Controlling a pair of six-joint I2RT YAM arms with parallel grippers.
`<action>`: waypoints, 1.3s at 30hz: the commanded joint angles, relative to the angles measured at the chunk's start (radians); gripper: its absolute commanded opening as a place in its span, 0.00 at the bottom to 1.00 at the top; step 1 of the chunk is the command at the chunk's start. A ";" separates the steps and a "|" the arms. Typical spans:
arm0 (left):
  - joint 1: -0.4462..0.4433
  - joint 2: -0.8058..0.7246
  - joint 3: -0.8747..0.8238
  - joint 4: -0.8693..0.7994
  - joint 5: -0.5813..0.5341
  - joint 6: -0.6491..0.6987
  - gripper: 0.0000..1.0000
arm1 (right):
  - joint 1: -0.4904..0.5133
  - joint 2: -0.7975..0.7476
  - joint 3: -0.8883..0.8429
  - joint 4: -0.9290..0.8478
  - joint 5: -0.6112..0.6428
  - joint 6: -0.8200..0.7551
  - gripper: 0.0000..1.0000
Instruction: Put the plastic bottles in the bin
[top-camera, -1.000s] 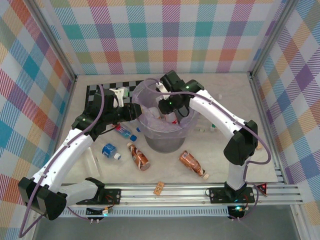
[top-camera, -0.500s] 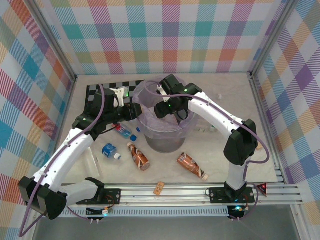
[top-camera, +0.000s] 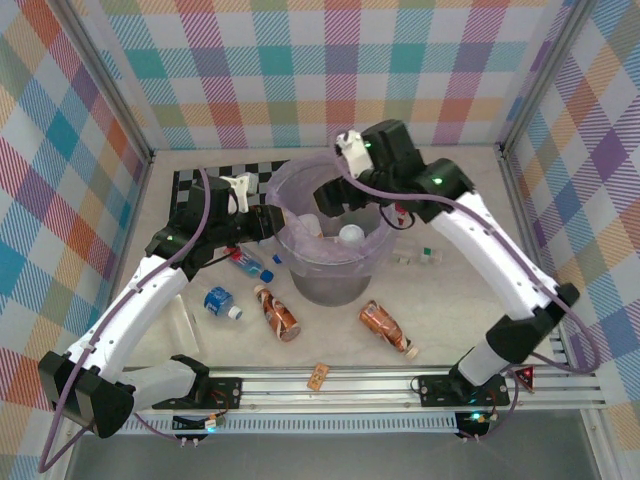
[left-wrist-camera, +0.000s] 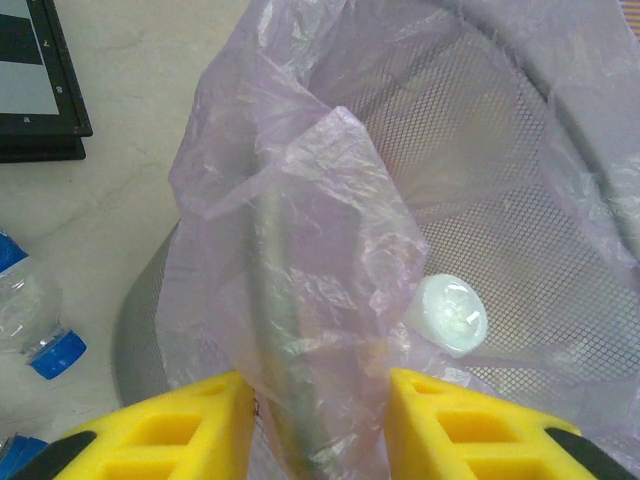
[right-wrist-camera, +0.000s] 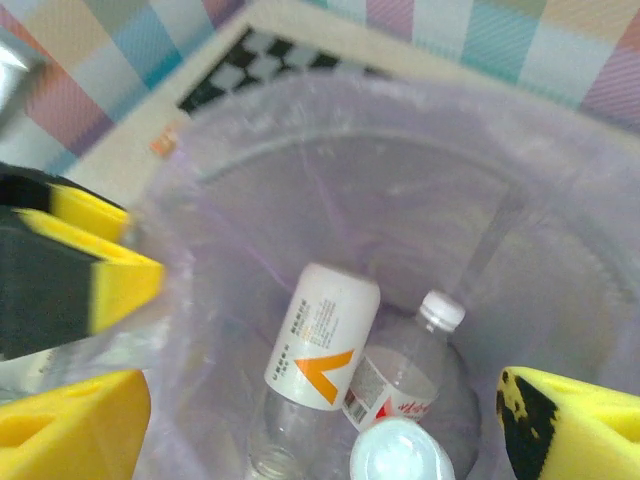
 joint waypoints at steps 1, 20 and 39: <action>-0.007 0.026 -0.024 -0.036 -0.005 0.006 0.37 | -0.022 -0.101 0.007 -0.027 -0.005 -0.053 0.89; -0.007 0.044 0.007 -0.031 -0.001 0.019 0.38 | -0.274 -0.569 -0.564 -0.358 0.042 0.361 0.86; -0.006 0.057 0.225 -0.194 -0.039 0.144 0.81 | -0.225 -0.680 -1.345 0.210 -0.366 0.506 0.97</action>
